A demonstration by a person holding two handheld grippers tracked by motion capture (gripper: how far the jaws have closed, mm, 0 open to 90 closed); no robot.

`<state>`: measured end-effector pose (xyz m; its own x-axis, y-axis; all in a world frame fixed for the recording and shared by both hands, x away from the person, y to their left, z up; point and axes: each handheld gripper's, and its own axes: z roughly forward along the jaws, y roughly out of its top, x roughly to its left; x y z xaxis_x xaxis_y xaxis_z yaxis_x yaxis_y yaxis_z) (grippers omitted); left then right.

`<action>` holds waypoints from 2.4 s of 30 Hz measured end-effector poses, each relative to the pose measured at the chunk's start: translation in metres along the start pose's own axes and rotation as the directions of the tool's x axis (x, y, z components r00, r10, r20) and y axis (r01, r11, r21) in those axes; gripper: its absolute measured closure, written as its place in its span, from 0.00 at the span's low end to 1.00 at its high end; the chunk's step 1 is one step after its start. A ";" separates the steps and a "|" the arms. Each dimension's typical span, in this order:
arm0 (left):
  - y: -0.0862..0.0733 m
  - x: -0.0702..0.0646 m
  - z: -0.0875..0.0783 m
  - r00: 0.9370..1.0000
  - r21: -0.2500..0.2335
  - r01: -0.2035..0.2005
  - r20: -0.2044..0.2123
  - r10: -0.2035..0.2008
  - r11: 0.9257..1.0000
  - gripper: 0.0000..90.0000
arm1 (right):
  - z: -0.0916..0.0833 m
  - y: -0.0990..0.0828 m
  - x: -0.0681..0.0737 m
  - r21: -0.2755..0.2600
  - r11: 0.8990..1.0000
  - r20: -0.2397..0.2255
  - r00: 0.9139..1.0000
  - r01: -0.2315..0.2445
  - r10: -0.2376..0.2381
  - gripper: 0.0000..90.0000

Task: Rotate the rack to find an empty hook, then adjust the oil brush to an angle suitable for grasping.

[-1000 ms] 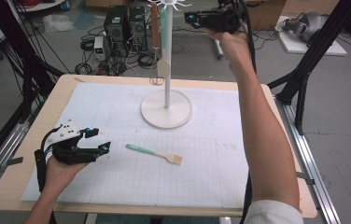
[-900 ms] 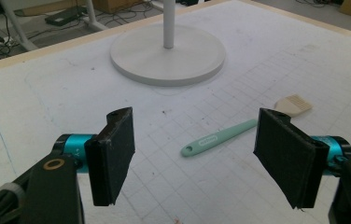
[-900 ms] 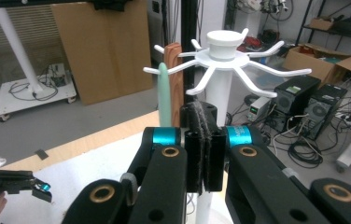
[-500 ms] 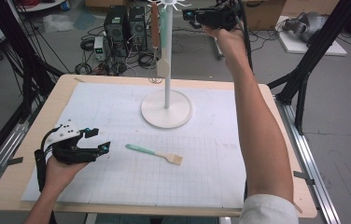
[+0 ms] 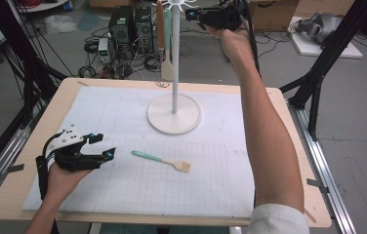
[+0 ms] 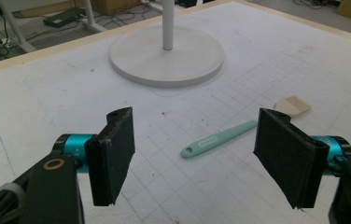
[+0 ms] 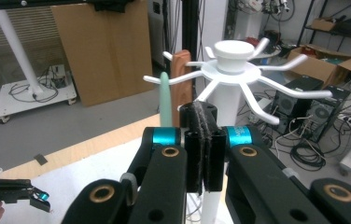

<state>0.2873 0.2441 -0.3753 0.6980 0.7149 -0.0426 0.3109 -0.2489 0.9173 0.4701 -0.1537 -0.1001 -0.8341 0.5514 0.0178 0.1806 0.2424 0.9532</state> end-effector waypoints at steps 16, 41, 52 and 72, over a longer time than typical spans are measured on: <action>0.001 -0.001 -0.002 1.000 -0.008 0.001 0.003 0.000 1.000 0.32 | 0.014 0.007 0.018 0.018 1.000 0.001 1.000 0.026 -0.026 0.99; 0.001 -0.004 -0.004 1.000 -0.015 0.006 0.015 -0.005 1.000 0.32 | -0.016 -0.043 0.042 0.026 1.000 -0.028 0.999 -0.013 0.014 0.59; 0.000 -0.006 0.000 1.000 -0.016 0.004 0.028 -0.004 1.000 0.32 | -0.018 -0.083 0.048 0.067 0.997 -0.058 0.997 -0.037 0.041 0.49; -0.003 -0.008 -0.006 1.000 -0.013 0.004 0.019 -0.004 1.000 0.32 | -0.011 -0.131 0.064 0.122 0.992 -0.108 0.993 -0.034 0.048 0.41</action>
<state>0.2772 0.2430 -0.3753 0.7091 0.7031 -0.0534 0.3049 -0.2376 0.9223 0.3875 -0.1591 -0.2200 -0.8758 0.4731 0.0956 0.2714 0.3189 0.9081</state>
